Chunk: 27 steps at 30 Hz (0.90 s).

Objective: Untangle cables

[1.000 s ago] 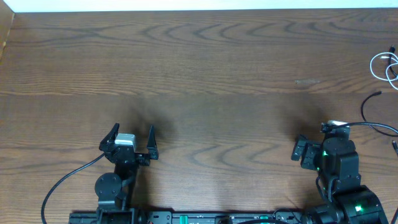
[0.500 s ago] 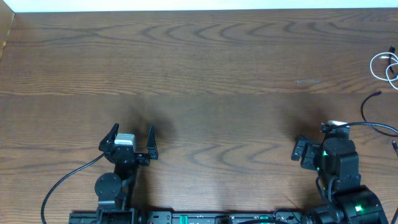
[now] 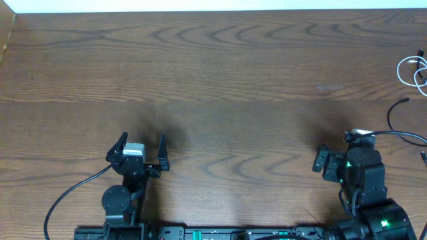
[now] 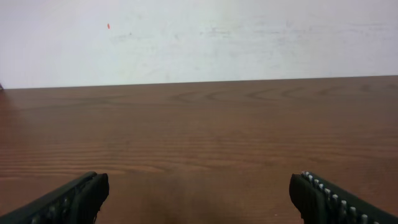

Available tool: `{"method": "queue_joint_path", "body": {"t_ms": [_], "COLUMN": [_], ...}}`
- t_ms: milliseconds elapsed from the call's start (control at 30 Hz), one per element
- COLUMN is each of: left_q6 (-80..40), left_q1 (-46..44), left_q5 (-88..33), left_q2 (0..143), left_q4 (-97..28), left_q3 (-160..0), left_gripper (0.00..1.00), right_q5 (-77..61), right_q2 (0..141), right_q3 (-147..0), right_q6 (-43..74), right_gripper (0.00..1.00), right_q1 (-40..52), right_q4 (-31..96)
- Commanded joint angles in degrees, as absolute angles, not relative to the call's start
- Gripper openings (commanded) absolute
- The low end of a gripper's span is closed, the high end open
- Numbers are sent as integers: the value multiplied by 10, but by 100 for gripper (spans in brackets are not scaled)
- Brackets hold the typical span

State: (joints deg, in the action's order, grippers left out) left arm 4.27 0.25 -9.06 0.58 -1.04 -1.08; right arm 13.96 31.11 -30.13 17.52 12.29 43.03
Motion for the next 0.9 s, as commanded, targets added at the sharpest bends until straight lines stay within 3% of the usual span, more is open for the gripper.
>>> {"method": "queue_joint_path", "body": {"t_ms": [0, 867], "left_q6": [38, 38], "left_q1": [1, 1], "left_q5": [-96, -96], "left_q2": [2, 2], "left_q4": [-32, -32], "left_q3": [-2, -2], "left_gripper": [98, 98], "right_q5": [144, 145], "right_q2": [310, 310], "right_q3": [-298, -298], "right_q6": [171, 171], "right_gripper": [99, 99], "right_q1": [128, 112], "right_q4": [431, 425]}}
